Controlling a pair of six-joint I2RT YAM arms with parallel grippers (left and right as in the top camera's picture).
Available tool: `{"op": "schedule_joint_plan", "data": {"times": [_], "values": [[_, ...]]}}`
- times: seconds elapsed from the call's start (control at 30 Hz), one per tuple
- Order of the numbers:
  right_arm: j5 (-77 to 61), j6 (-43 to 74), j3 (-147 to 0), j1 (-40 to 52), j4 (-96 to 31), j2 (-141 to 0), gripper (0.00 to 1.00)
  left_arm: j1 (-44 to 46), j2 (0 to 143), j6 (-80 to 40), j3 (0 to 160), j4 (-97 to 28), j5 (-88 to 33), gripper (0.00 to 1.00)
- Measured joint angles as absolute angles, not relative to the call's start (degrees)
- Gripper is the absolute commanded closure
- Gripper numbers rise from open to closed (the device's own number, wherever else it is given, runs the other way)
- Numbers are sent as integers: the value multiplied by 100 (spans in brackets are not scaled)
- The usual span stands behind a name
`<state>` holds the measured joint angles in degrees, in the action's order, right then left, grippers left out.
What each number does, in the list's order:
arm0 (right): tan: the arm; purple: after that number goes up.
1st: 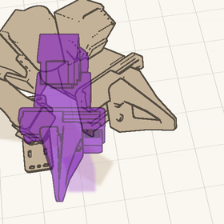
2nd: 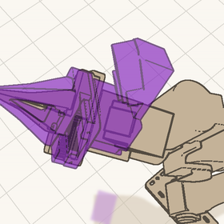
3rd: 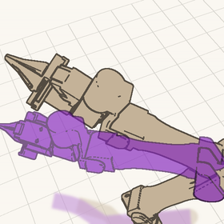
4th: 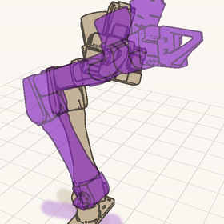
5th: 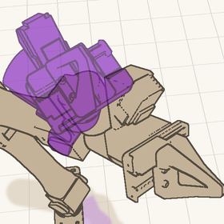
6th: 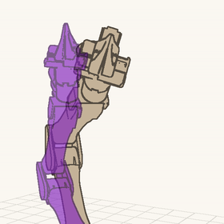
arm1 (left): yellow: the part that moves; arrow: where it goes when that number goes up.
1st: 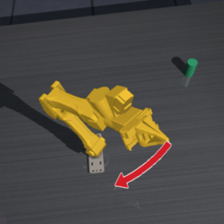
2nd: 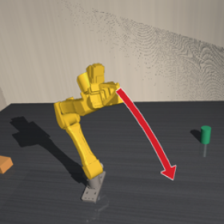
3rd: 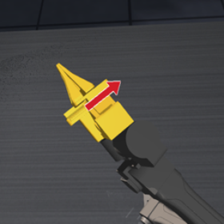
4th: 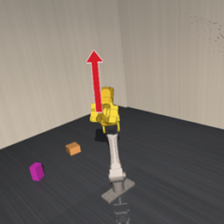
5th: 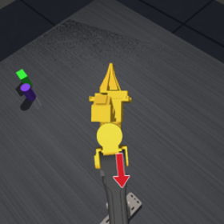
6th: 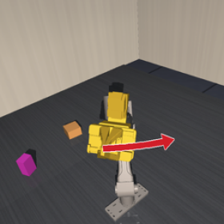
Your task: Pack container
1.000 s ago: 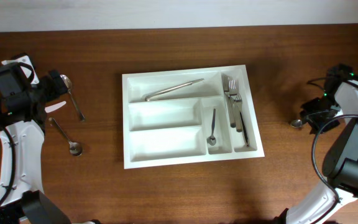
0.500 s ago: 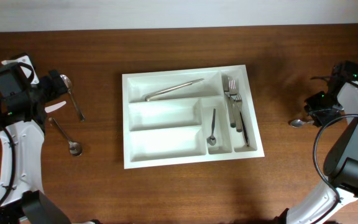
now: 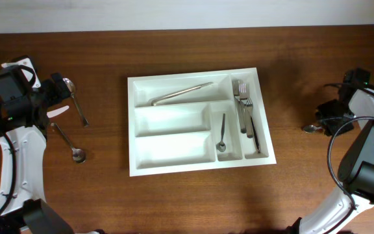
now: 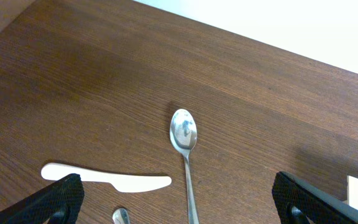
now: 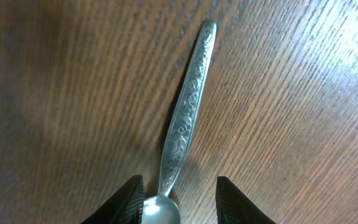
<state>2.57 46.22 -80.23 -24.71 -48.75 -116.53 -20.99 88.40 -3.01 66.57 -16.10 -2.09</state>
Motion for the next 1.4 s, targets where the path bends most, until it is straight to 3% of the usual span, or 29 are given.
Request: {"op": "schedule_joint_plan", "data": {"times": [0.1, 0.27, 0.4, 1.4], "values": [[257, 4663, -8023, -2473, -4875, -11782, 62, -2099, 8840, -301, 6657, -1610, -209, 1], [196, 4803, -8031, -2473, -4834, -11826, 76, -2099, 8840, -301, 6657, -1610, -209, 1], [165, 4882, -8038, -2471, -4836, -11830, 96, -2099, 8840, -301, 6657, -1610, -209, 1], [148, 4429, -8261, -2471, -5100, -11834, 96, -2099, 8840, -301, 6657, -1610, -209, 1]]}}
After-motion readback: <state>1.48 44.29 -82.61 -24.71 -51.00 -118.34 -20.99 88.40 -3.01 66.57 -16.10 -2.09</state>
